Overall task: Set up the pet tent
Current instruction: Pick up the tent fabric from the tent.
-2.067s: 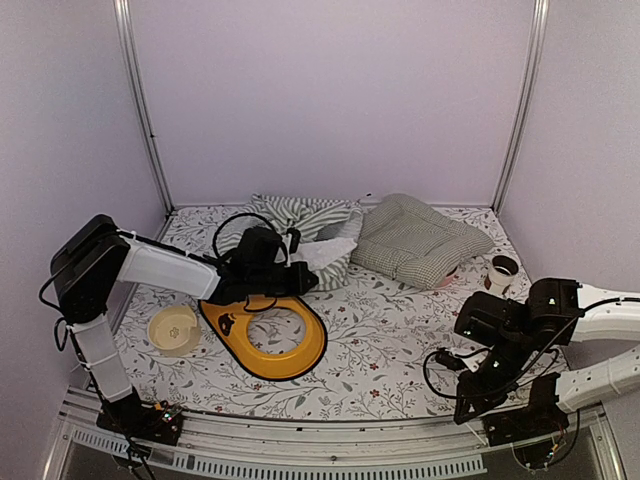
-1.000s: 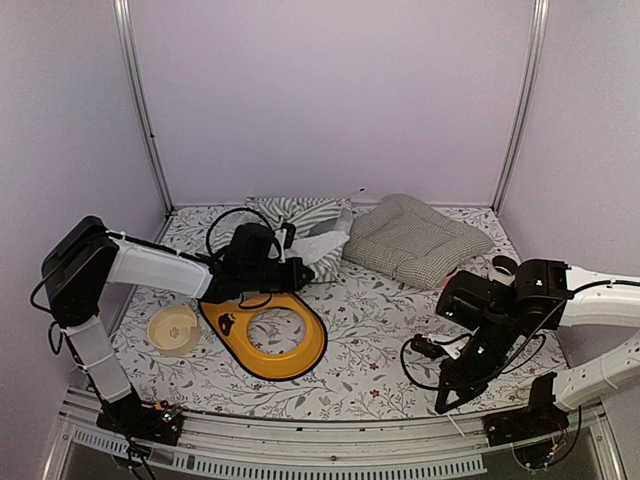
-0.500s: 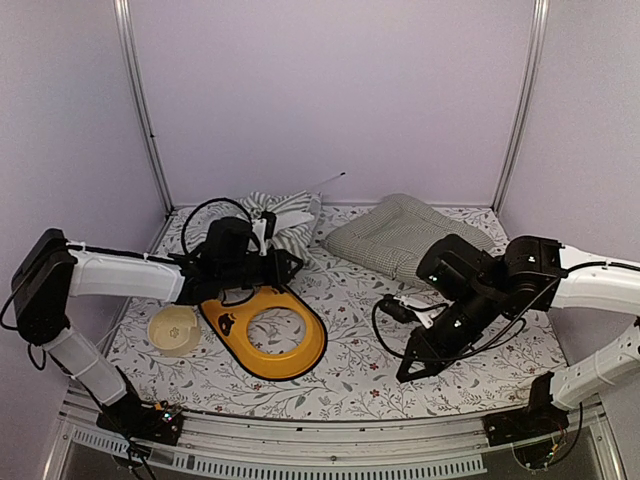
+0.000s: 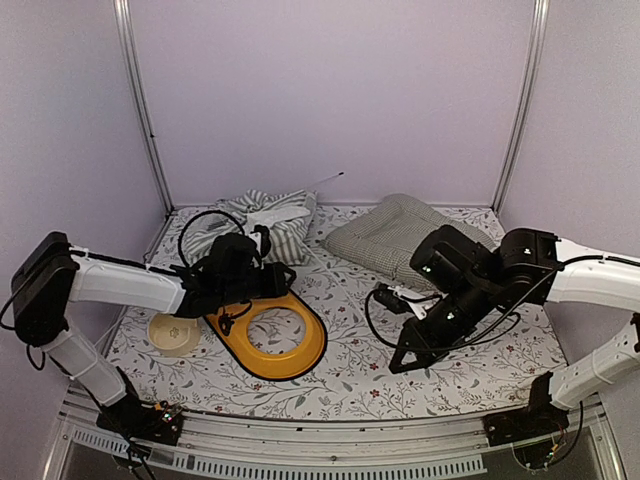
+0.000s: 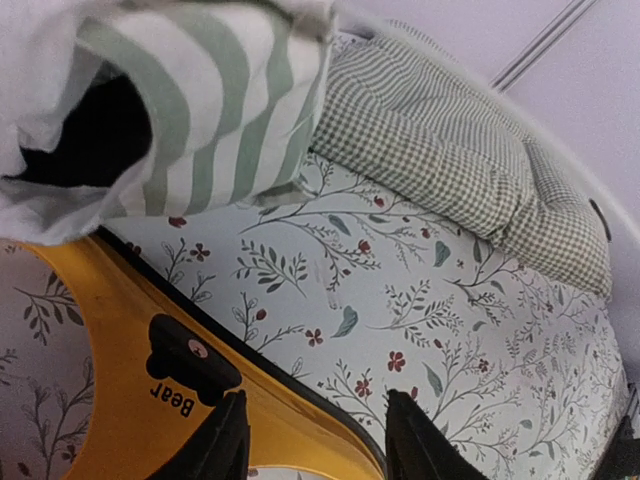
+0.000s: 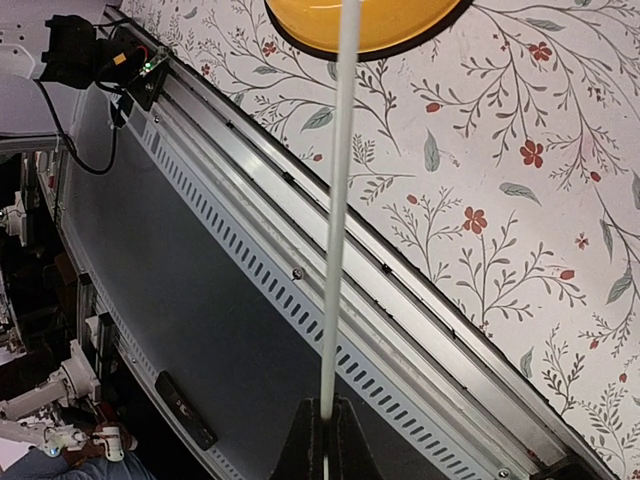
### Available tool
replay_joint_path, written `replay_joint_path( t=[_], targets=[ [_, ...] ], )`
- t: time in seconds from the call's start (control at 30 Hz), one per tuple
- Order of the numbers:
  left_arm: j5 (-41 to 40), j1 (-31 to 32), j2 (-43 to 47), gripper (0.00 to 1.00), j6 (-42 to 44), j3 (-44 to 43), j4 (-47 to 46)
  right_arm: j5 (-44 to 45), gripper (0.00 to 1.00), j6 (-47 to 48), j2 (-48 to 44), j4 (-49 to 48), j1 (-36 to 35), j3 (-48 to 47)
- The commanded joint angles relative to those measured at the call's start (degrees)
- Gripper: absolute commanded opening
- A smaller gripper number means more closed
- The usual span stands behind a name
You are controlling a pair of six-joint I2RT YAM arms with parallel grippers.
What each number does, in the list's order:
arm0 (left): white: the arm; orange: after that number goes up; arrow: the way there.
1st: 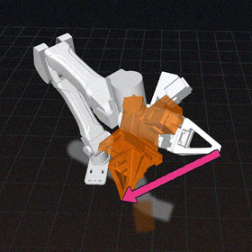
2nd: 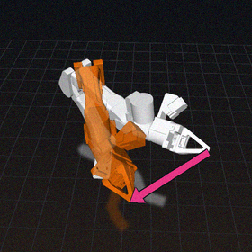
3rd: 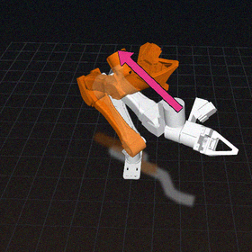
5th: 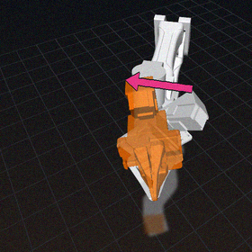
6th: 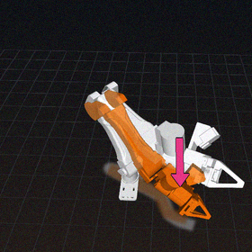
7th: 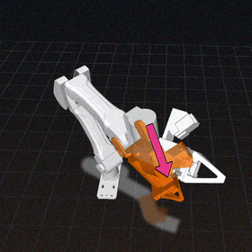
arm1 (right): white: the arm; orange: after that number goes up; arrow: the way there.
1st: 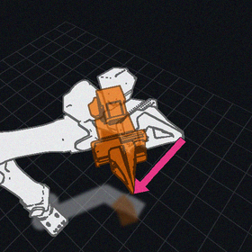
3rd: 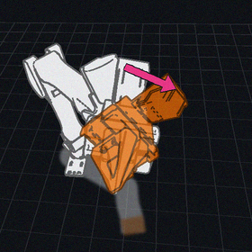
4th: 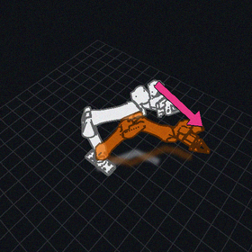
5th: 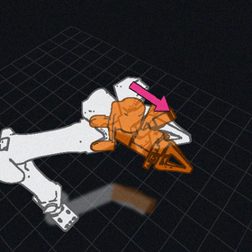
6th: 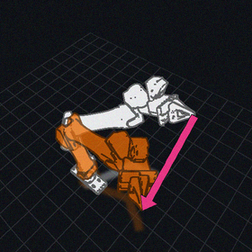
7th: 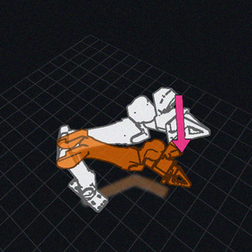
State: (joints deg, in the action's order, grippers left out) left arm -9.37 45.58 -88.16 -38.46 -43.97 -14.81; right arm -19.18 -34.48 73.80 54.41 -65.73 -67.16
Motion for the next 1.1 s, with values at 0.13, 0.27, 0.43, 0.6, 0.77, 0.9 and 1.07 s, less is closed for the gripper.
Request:
replay_joint_path(
  t=[0.13,0.27,0.43,0.6,0.77,0.9,1.07],
  targets=[
    [-5.4,1.0,-13.1,0.55,-3.9,-8.1,-2.0,2.3,0.00,0.8,1.5,-2.9,0.0,-4.2],
    [-7.6,1.0,-18.5,0.59,-4.8,-11.8,-3.4,2.4,0.00,0.9,1.7,-2.3,0.0,-5.1],
    [-13.1,1.1,-22.6,0.69,-5.5,-14.6,-4.1,2.2,0.00,0.9,2.2,-1.9,0.1,-5.8],
    [-17.4,1.1,-25.0,0.75,-4.9,-17.0,-4.8,2.1,0.00,0.7,2.1,-1.7,0.0,-5.9],
    [-20.3,1.1,-28.2,0.83,-4.1,-20.2,-4.4,2.0,0.00,0.8,2.4,-1.6,0.0,-5.9],
    [-22.5,1.1,-29.3,0.82,-4.2,-22.0,-3.5,1.9,0.00,0.8,2.4,-1.4,0.0,-6.0],
    [-25.9,1.3,-29.2,0.54,-3.4,-23.5,-2.0,2.0,0.00,0.8,2.4,-1.3,0.0,-6.1]
  ],
)
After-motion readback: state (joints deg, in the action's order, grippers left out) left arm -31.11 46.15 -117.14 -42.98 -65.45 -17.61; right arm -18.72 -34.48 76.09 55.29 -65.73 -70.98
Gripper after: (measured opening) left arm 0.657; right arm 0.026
